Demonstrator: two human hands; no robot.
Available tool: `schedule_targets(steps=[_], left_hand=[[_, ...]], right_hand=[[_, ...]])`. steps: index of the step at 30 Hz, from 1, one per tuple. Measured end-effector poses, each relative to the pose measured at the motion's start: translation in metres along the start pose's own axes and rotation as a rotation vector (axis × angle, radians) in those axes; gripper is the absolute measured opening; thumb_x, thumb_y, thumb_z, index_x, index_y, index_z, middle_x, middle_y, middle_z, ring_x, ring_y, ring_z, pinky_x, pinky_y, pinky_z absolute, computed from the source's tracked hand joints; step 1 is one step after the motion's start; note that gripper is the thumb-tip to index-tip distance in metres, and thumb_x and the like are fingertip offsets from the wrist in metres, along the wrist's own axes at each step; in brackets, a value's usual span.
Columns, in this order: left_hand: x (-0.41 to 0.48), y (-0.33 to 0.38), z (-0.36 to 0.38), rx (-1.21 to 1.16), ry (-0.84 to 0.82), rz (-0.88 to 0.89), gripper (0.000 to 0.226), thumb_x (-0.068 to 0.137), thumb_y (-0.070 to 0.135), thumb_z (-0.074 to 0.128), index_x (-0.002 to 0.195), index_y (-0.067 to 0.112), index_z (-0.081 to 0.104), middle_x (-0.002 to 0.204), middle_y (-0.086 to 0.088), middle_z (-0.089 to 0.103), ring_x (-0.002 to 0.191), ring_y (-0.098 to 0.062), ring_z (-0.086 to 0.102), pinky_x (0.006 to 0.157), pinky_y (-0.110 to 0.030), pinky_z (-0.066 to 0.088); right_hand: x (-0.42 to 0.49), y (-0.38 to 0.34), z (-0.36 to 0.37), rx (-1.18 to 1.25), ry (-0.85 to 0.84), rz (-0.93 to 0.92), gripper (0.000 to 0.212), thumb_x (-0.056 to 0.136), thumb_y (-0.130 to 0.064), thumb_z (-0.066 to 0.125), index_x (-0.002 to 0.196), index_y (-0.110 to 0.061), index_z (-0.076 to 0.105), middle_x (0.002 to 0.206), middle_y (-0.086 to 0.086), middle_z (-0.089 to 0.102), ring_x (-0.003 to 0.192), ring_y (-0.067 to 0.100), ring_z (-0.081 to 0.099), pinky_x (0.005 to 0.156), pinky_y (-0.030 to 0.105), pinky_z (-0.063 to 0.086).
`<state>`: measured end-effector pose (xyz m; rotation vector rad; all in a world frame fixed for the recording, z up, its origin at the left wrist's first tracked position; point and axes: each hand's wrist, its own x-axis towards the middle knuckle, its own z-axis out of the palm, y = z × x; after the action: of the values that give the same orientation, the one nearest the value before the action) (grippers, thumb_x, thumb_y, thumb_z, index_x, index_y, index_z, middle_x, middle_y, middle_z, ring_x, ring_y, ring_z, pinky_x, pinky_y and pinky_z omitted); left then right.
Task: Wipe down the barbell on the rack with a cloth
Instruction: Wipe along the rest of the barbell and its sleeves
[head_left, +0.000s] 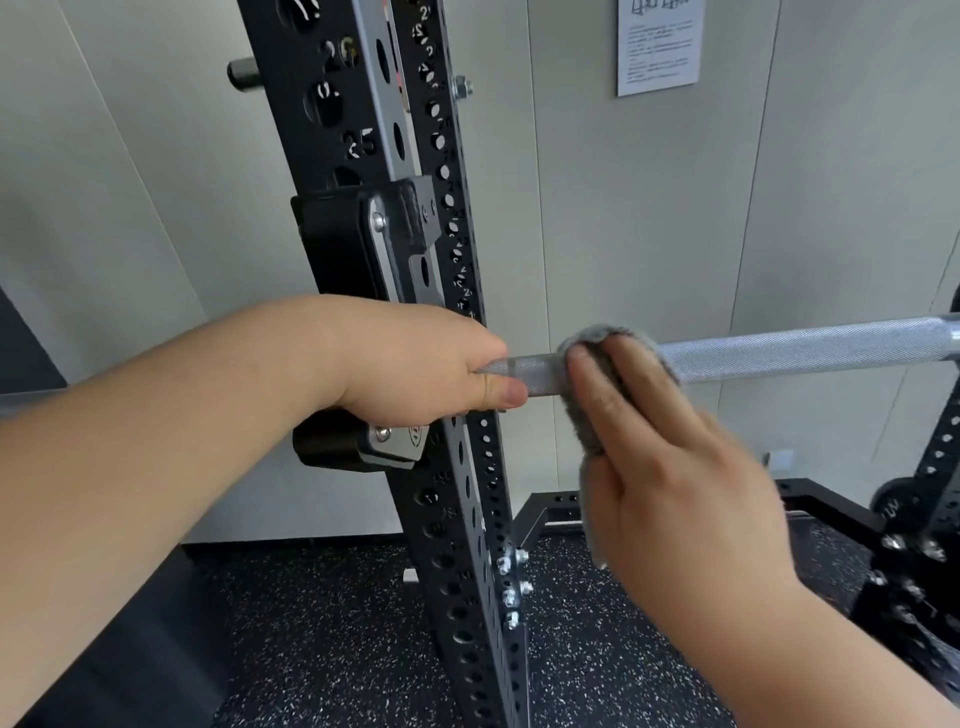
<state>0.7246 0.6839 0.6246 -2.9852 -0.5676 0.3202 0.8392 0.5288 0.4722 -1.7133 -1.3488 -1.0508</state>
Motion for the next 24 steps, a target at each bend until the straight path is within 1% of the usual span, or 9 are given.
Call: schedule_targets(steps=[2, 6, 9, 13, 15, 18, 20, 22, 24], left_hand=[[-0.002, 0.001, -0.002, -0.023, -0.017, -0.005, 0.045, 0.100, 0.063, 0.041, 0.089, 0.021, 0.054, 0.077, 0.002, 0.057, 0.065, -0.014, 0.051, 0.070, -0.040, 0.051], [0.000, 0.019, 0.012, 0.107, 0.129, -0.063, 0.041, 0.093, 0.066, 0.057, 0.086, 0.025, 0.051, 0.082, 0.005, 0.059, 0.068, -0.013, 0.056, 0.058, -0.036, 0.043], [0.016, 0.029, 0.028, 0.118, 0.268, -0.115, 0.044, 0.087, 0.065, 0.068, 0.082, 0.023, 0.056, 0.075, 0.004, 0.060, 0.064, -0.013, 0.058, 0.054, -0.032, 0.043], [0.035, 0.019, 0.013, 0.161, 0.062, 0.000, 0.045, 0.091, 0.060, 0.063, 0.076, 0.017, 0.064, 0.064, -0.003, 0.058, 0.056, -0.018, 0.051, 0.055, -0.035, 0.048], [0.038, 0.013, 0.007, 0.129, -0.012, 0.034, 0.050, 0.086, 0.068, 0.064, 0.081, 0.018, 0.067, 0.068, -0.004, 0.062, 0.060, -0.019, 0.055, 0.062, -0.034, 0.052], [0.037, 0.008, 0.007, 0.032, -0.018, 0.004, 0.057, 0.077, 0.072, 0.072, 0.073, 0.017, 0.057, 0.058, 0.002, 0.052, 0.053, -0.019, 0.049, 0.059, -0.033, 0.045], [0.036, 0.008, 0.008, -0.028, 0.009, 0.016, 0.058, 0.076, 0.071, 0.074, 0.070, 0.017, 0.052, 0.056, 0.004, 0.047, 0.052, -0.017, 0.045, 0.057, -0.033, 0.040], [0.033, 0.008, 0.007, -0.087, 0.031, 0.070, 0.060, 0.074, 0.075, 0.071, 0.075, 0.016, 0.059, 0.060, 0.000, 0.050, 0.054, -0.016, 0.048, 0.058, -0.036, 0.044], [0.030, 0.005, 0.006, -0.159, 0.045, 0.120, 0.064, 0.074, 0.081, 0.063, 0.080, 0.017, 0.066, 0.065, -0.007, 0.056, 0.058, -0.015, 0.051, 0.063, -0.040, 0.050]], right_hand=[[0.001, 0.000, 0.002, -0.007, -0.063, -0.072, 0.059, 0.092, -0.006, 0.058, 0.150, -0.015, 0.055, 0.155, 0.004, 0.053, 0.121, 0.026, 0.066, 0.086, 0.038, 0.060], [-0.001, 0.013, -0.009, -0.037, -0.027, 0.046, 0.065, 0.085, -0.003, 0.065, 0.147, -0.021, 0.059, 0.154, -0.004, 0.055, 0.090, 0.030, 0.074, 0.059, 0.037, 0.058], [-0.003, 0.004, -0.008, -0.044, 0.008, 0.090, 0.061, 0.088, -0.003, 0.061, 0.148, -0.015, 0.058, 0.154, 0.002, 0.054, 0.098, 0.030, 0.072, 0.069, 0.036, 0.059], [-0.003, -0.009, 0.010, 0.007, -0.124, -0.016, 0.069, 0.090, -0.007, 0.058, 0.157, -0.017, 0.046, 0.161, 0.005, 0.045, 0.117, 0.031, 0.067, 0.080, 0.046, 0.062], [0.000, 0.001, 0.005, -0.001, -0.123, -0.019, 0.067, 0.090, -0.009, 0.058, 0.156, -0.020, 0.048, 0.160, 0.001, 0.048, 0.108, 0.030, 0.070, 0.073, 0.042, 0.061], [-0.002, 0.011, -0.006, -0.031, -0.015, 0.082, 0.059, 0.091, -0.011, 0.060, 0.149, -0.020, 0.058, 0.154, -0.002, 0.054, 0.095, 0.025, 0.069, 0.067, 0.034, 0.053], [-0.004, 0.006, -0.005, -0.045, -0.010, 0.079, 0.058, 0.092, -0.008, 0.057, 0.150, -0.017, 0.056, 0.155, 0.003, 0.053, 0.105, 0.025, 0.067, 0.078, 0.032, 0.052], [-0.004, 0.001, 0.003, -0.014, -0.073, 0.016, 0.062, 0.092, -0.006, 0.054, 0.154, -0.014, 0.051, 0.157, 0.006, 0.049, 0.121, 0.028, 0.064, 0.094, 0.036, 0.053], [0.000, 0.005, 0.005, 0.031, -0.130, -0.029, 0.066, 0.092, -0.007, 0.054, 0.157, -0.020, 0.047, 0.160, 0.001, 0.045, 0.118, 0.030, 0.065, 0.084, 0.045, 0.060]])
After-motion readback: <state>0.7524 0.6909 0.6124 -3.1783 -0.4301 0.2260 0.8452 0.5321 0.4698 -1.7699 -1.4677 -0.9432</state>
